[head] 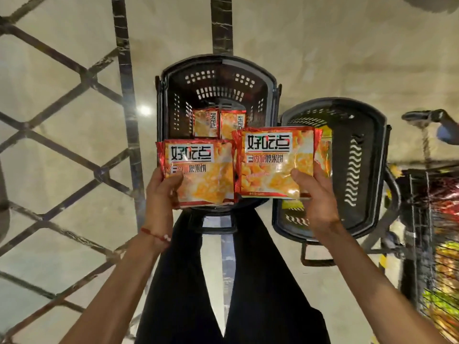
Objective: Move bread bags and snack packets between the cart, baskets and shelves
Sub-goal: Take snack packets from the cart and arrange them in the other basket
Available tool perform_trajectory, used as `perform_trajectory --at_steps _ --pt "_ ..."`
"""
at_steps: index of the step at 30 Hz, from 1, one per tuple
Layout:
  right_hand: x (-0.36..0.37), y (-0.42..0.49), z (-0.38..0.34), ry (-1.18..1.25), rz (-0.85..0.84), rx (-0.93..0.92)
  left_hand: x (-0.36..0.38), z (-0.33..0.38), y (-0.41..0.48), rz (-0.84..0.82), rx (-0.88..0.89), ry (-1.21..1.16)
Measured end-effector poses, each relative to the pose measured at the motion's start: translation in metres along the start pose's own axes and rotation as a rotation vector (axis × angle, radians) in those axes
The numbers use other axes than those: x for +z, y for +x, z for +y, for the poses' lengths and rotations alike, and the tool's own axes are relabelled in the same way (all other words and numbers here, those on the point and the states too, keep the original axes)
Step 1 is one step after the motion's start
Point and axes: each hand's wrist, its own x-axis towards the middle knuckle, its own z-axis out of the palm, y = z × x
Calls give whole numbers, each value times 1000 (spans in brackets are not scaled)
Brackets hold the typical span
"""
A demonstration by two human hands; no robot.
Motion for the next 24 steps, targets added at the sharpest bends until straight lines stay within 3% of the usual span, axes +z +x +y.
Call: perform_trajectory --at_steps 10,24 --pt "-11 84 58 -88 -10 -33 18 -76 84 -42 -84 -29" --pt "16 178 86 -153 -22 -29 30 -134 171 135 -159 23"
